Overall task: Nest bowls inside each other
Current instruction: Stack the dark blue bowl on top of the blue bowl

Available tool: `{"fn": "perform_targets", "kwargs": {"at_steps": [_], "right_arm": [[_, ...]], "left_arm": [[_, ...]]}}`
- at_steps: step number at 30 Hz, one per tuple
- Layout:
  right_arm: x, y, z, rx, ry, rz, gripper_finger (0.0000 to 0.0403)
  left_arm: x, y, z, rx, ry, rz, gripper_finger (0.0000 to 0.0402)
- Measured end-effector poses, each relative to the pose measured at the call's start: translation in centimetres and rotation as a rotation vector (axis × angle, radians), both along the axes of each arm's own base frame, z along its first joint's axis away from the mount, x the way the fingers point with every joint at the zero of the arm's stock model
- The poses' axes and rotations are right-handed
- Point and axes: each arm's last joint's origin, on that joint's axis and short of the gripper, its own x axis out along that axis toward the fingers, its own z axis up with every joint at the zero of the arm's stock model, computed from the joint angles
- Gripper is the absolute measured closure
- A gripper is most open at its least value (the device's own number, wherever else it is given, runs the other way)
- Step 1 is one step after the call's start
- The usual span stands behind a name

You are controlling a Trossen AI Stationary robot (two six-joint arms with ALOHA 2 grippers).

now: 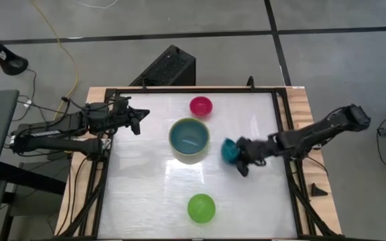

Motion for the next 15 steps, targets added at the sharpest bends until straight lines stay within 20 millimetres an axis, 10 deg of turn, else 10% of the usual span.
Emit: {"fn": "perform_targets", "kwargs": {"at_steps": [15], "right_arm": [[3.2, -5.4, 3.2, -0.191, -0.392, -0.002, 0.0369]], "left_arm": [[0.8, 0.2, -0.3, -0.027, 0.007, 0.020, 0.0401]]}}
